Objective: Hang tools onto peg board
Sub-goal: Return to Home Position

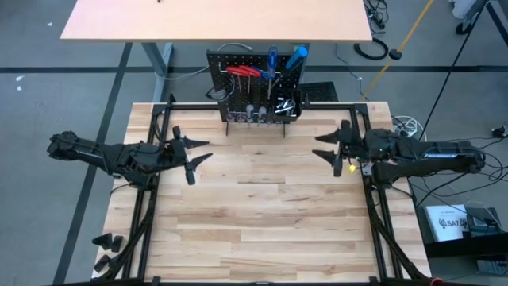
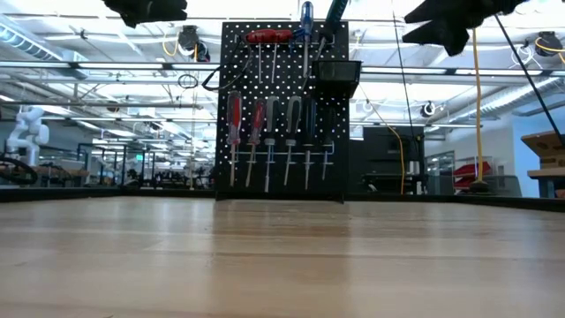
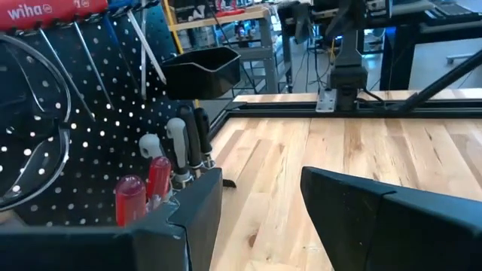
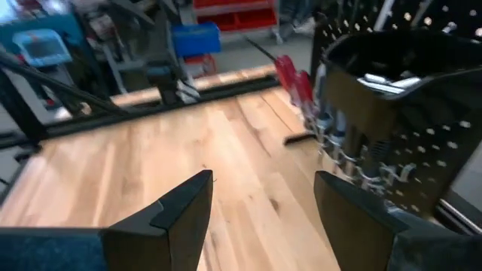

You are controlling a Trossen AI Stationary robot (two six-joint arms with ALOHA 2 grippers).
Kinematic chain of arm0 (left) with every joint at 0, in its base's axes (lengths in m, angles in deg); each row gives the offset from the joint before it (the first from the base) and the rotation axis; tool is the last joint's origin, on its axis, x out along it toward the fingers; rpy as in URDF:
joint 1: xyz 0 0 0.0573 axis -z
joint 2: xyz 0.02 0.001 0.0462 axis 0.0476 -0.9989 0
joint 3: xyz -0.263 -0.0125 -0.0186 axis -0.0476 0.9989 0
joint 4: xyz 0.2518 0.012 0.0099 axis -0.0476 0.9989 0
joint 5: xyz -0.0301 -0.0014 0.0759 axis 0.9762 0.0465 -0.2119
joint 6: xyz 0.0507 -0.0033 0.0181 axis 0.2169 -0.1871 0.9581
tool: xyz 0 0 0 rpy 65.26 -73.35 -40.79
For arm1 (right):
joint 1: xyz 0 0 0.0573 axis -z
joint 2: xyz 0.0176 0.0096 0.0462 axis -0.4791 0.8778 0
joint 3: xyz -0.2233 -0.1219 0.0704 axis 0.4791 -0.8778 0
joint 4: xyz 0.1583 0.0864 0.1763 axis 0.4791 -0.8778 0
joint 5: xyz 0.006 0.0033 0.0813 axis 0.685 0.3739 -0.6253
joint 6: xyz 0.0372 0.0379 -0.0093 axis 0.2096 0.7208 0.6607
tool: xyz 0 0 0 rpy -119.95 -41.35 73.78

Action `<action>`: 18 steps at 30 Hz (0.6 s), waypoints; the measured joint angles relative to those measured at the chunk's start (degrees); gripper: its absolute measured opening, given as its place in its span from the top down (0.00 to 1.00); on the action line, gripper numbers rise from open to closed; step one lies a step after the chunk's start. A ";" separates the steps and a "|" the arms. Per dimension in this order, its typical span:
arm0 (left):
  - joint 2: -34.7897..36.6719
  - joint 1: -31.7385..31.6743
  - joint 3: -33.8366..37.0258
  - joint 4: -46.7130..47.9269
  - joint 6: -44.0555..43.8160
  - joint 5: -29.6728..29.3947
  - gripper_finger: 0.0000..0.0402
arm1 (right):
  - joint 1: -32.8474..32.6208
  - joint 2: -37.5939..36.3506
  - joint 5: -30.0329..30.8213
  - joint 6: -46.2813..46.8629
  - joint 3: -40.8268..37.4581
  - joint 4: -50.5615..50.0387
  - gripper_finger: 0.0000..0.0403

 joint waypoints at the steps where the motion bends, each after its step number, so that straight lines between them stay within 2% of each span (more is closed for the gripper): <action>1: 0.00 0.00 0.00 0.02 0.35 0.02 0.53 | -0.51 -1.06 -0.03 -0.02 -1.95 2.35 0.44; 4: 0.32 0.01 0.30 0.13 0.39 0.02 0.53 | -1.78 -4.37 -0.22 -0.84 -6.41 6.40 0.44; 7: 3.02 0.31 3.50 -0.29 -0.79 -0.01 0.53 | -2.03 -7.81 -0.27 -2.42 -9.33 9.53 0.44; 11: 9.65 0.33 10.83 -0.79 -3.78 -2.26 0.53 | -2.00 -11.69 -0.46 -2.86 -11.23 10.57 0.44; 14: 15.45 0.28 14.91 -5.62 -2.78 -4.98 0.53 | -2.00 -13.34 -0.56 -3.79 -12.19 10.50 0.44; 18: 22.50 0.28 17.16 -9.13 -0.79 -2.51 0.53 | -2.00 -16.07 -0.64 -6.30 -14.66 10.46 0.44</action>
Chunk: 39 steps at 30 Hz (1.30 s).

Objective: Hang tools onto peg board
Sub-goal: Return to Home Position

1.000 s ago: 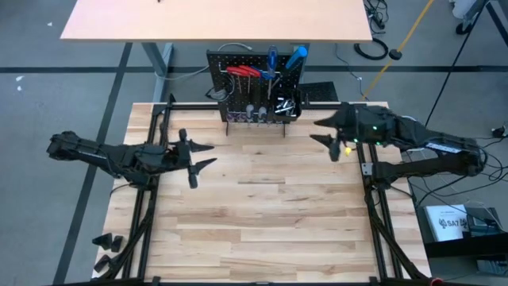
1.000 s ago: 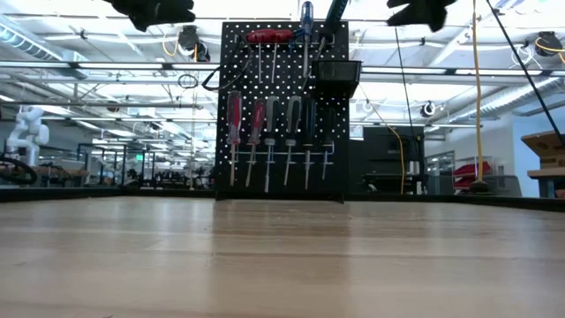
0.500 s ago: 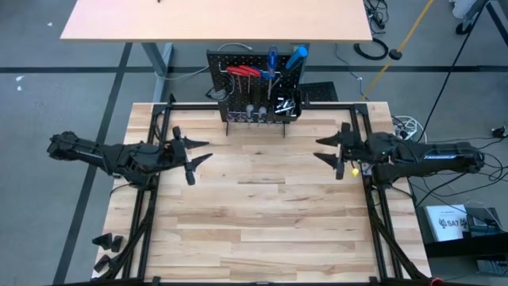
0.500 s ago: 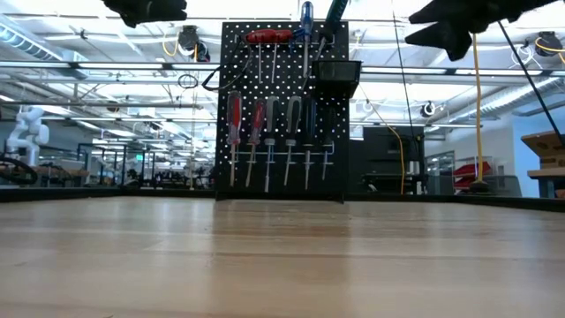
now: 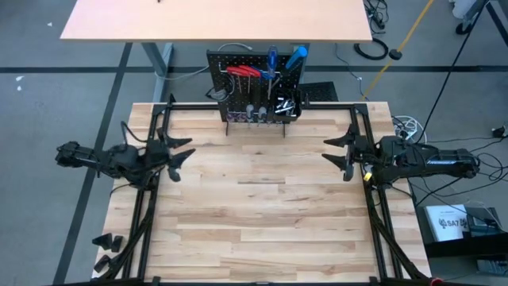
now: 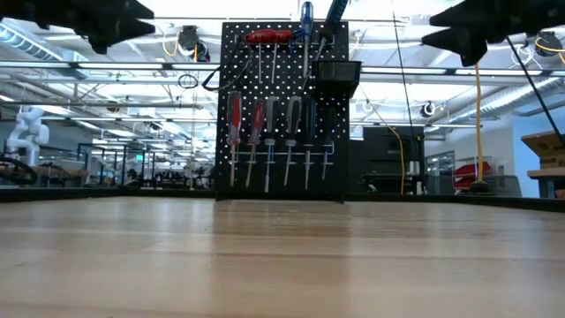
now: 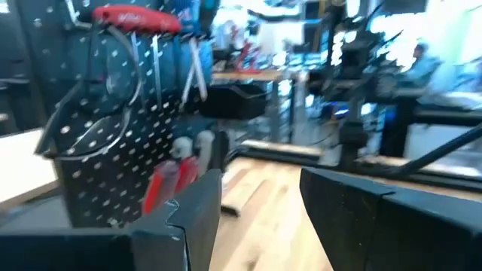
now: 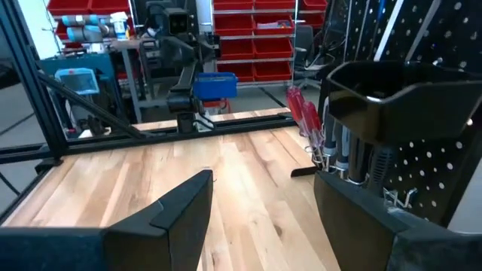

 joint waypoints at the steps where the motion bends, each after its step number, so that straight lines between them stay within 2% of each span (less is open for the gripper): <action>1: 1.59 -0.02 0.04 0.74 -0.12 1.24 0.53 | 0.00 -0.96 0.01 -0.11 -0.80 -0.02 0.44; 5: 6.19 0.00 0.07 4.88 -0.71 6.14 0.53 | 0.00 -5.34 0.00 0.27 -3.63 0.24 0.44; 10: 9.03 0.00 0.09 11.45 -3.20 5.98 0.53 | 0.00 -11.70 -1.58 2.64 -8.54 0.31 0.44; 17: 9.37 0.02 0.15 11.92 -3.26 5.85 0.53 | 0.00 -19.69 -1.49 1.68 -15.05 3.25 0.44; 19: 9.39 0.02 1.25 10.67 -3.11 5.85 0.53 | 0.02 -21.39 -4.00 0.89 -17.17 5.95 0.44; 21: 9.37 0.00 3.39 8.86 -2.80 5.85 0.53 | 0.00 -21.48 -8.41 -0.04 -19.03 8.08 0.44; 23: 9.32 0.00 5.56 6.68 -1.94 5.85 0.53 | 0.06 -21.36 -10.11 0.09 -19.92 8.68 0.44; 35: 11.60 0.00 11.31 3.15 -3.34 5.68 0.53 | 1.40 -21.44 -9.88 1.32 -21.63 5.97 0.44; 39: 11.60 -0.02 12.78 1.39 -6.25 8.93 0.53 | 2.72 -21.44 -9.75 2.14 -23.01 5.99 0.44</action>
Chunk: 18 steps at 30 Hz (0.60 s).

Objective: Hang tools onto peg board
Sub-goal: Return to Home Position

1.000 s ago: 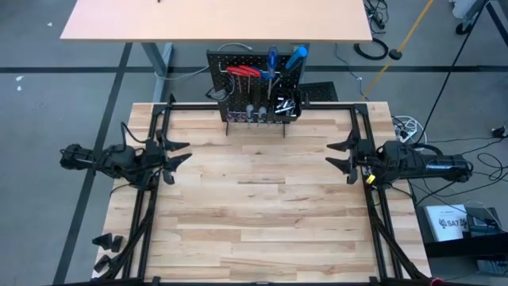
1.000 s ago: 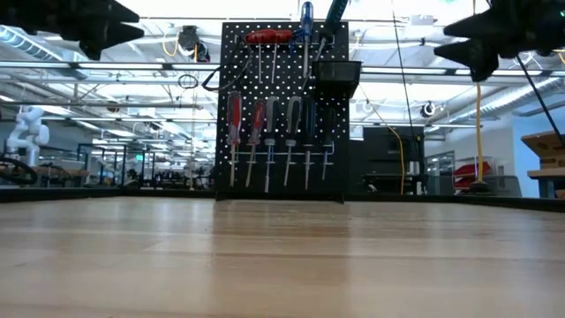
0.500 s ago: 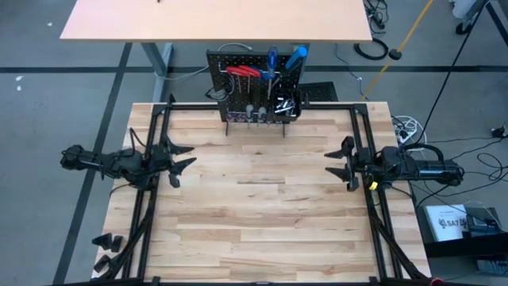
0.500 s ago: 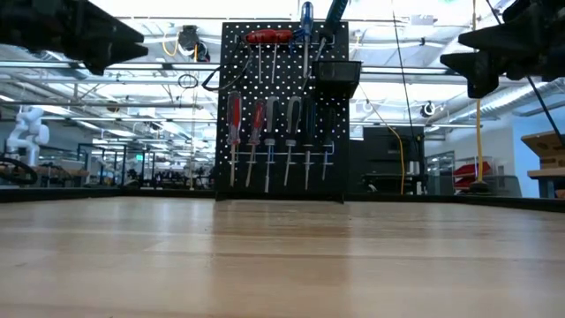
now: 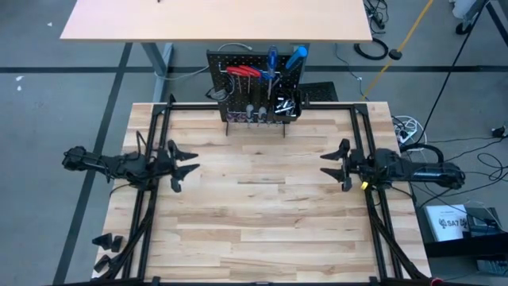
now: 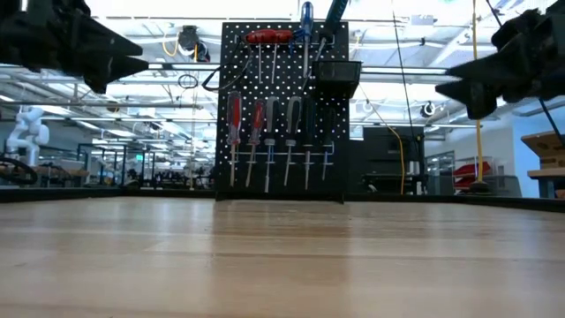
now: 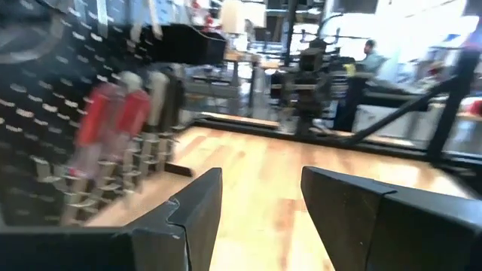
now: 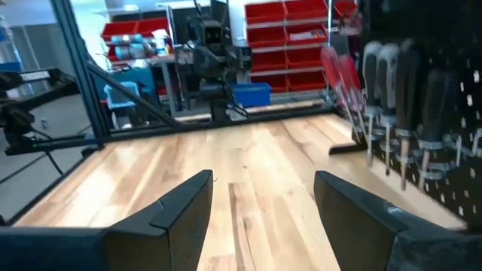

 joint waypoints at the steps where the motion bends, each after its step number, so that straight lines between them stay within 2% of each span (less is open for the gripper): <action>1: 0.02 0.00 0.20 -0.17 -1.21 1.26 0.53 | 0.30 0.02 -0.12 0.70 -0.49 0.01 0.44; 6: -0.05 0.01 2.69 -1.44 -6.10 3.76 0.53 | 0.98 0.97 -2.21 1.07 -0.83 0.57 0.44; 11: -1.34 -0.02 5.86 -2.25 -11.64 11.05 0.53 | 0.98 2.11 -2.28 -0.17 -0.84 0.52 0.44; 13: -2.11 -0.04 5.86 -2.72 -11.65 9.50 0.53 | 0.96 2.45 -2.02 -1.83 -0.83 0.54 0.44; 16: -2.03 -0.05 5.86 -2.79 -11.73 3.59 0.53 | 0.95 2.49 -1.87 -2.79 -0.83 0.57 0.44; 18: -2.10 -0.05 5.86 -2.75 -10.15 2.63 0.53 | 0.95 2.49 -1.90 -2.53 -0.83 0.57 0.44</action>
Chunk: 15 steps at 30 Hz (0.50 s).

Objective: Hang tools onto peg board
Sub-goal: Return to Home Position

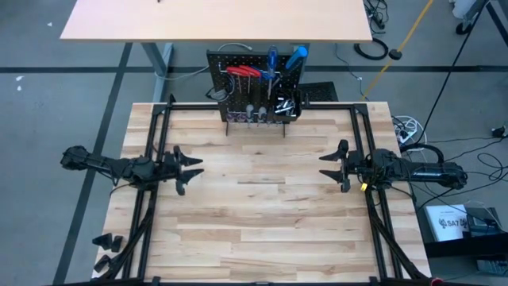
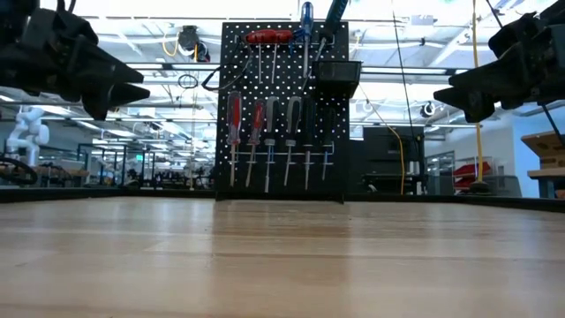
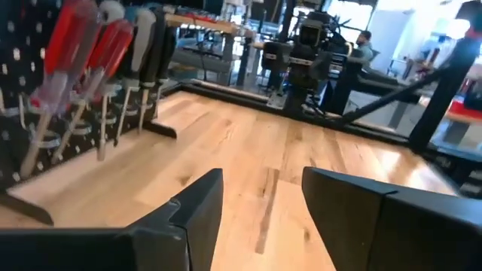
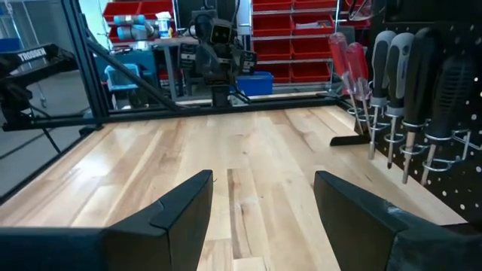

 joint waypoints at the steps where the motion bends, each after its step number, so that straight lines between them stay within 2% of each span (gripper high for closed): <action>1: 0.04 0.01 0.00 -0.04 1.72 -0.03 0.53 | 0.00 0.00 0.00 0.21 0.00 0.00 0.44; 7: 0.03 0.01 0.02 -0.08 8.75 -0.01 0.53 | 0.00 0.00 -0.09 0.32 0.00 -0.02 0.44; 15: 0.02 0.01 0.04 -0.06 8.78 0.03 0.53 | 0.00 0.00 -0.09 0.38 0.00 -0.02 0.44</action>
